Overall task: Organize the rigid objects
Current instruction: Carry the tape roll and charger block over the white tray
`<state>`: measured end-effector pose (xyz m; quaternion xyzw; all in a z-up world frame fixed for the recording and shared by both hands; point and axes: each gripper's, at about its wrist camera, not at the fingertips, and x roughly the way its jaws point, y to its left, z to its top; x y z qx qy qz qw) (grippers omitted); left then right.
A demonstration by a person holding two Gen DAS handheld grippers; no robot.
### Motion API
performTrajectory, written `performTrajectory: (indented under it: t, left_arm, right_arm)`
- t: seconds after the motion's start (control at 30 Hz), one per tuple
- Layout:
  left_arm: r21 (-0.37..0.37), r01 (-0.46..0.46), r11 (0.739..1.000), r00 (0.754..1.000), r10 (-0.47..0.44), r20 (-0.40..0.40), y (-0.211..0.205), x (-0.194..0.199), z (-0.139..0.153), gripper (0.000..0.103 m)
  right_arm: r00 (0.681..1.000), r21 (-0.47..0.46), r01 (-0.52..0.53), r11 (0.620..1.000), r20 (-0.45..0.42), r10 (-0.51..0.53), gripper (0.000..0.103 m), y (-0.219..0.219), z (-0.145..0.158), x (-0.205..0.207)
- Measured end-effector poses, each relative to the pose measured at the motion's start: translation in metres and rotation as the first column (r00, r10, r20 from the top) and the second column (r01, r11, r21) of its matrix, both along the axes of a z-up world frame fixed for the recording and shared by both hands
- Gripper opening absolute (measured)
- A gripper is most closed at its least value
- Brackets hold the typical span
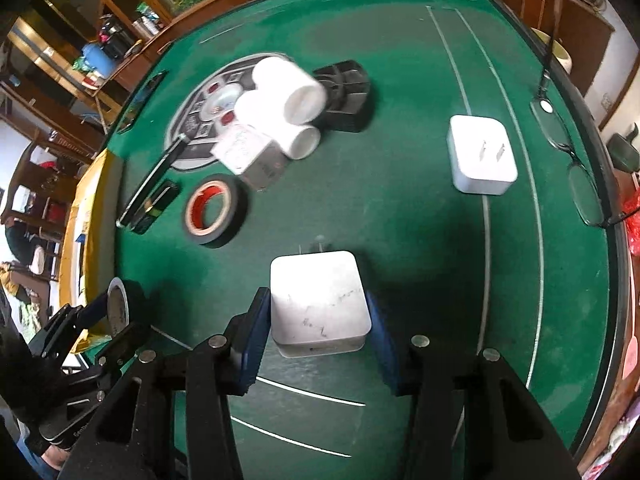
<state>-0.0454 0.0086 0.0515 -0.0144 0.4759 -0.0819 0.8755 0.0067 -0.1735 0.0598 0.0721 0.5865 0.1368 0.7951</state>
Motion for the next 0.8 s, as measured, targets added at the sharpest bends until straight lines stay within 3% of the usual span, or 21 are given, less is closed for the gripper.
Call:
performTrajectory:
  t: [0.43, 0.8]
  left_arm:
    - [-0.044, -0.125, 0.991, 0.987, 0.128, 0.092, 0.051, -0.022, 0.040, 0.062]
    - [-0.080, -0.317, 0.945, 0.940, 0.324, 0.104, 0.129, -0.049, 0.047, 0.062]
  right_arm:
    - [0.990, 0.037, -0.136, 0.990, 0.053, 0.134, 0.046, 0.063, 0.026, -0.001]
    - [0.949, 0.068, -0.305, 0.950, 0.107, 0.297, 0.046, 0.147, 0.062, -0.002]
